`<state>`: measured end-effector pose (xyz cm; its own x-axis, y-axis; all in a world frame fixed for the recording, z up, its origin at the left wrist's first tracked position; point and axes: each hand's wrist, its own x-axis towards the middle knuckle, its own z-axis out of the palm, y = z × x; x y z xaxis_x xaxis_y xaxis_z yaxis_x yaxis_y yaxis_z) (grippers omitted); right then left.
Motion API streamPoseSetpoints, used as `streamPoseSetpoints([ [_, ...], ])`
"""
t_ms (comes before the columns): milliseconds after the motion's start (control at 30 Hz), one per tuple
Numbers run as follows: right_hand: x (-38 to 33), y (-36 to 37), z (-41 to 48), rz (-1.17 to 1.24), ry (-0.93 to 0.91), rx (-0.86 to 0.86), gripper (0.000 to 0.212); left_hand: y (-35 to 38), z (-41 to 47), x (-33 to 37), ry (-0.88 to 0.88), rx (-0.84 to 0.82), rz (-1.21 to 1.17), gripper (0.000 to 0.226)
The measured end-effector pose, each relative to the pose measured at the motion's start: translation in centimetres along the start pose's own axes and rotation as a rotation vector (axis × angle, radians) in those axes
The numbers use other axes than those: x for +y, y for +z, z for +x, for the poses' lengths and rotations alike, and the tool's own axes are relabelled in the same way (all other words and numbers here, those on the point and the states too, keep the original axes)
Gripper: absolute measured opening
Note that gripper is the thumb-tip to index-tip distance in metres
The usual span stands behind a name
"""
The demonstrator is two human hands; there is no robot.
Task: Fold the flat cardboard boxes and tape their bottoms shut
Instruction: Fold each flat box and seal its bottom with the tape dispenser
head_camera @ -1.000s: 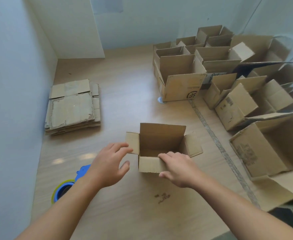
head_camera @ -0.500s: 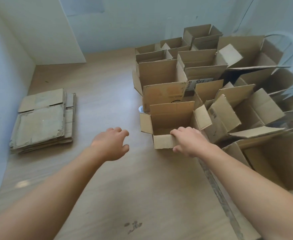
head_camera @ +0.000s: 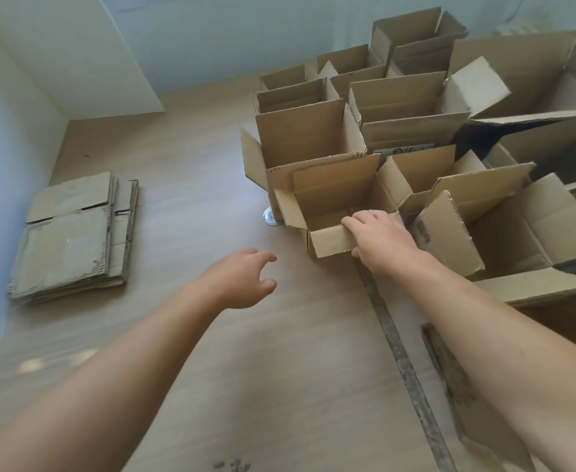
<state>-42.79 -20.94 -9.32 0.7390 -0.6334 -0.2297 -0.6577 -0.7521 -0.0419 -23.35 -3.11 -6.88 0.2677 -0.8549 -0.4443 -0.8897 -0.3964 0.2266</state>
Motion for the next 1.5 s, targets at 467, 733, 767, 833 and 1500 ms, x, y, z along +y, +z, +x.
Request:
streamPoseSetpoints([
  [467, -6.3, -3.9, -3.4, 0.057, -0.051, 0.209, 0.038, -0.7, -2.4, -2.4, -0.055, 0.09, 0.084, 0.049],
  [733, -17.4, -4.3, -1.4, 0.025, -0.257, 0.114, 0.037, -2.0, -7.9, -10.9, -0.155, 0.154, 0.256, 0.05],
  [767, -19.1, -4.4, -0.8, 0.032, -0.285, 0.123, 0.037, -2.1, -8.5, -12.6, -0.171, 0.144, 0.226, 0.049],
  [833, -22.6, -4.6, 0.4, 0.074, -0.315, 0.149, 0.037, -2.2, -9.7, -16.0, -0.215, 0.126, 0.124, 0.048],
  [1500, -37.7, 1.7, 4.7, 0.404, -0.126, -0.045, 0.04, 3.6, -5.7, -38.2, -0.344, 0.342, 0.037, 0.067],
])
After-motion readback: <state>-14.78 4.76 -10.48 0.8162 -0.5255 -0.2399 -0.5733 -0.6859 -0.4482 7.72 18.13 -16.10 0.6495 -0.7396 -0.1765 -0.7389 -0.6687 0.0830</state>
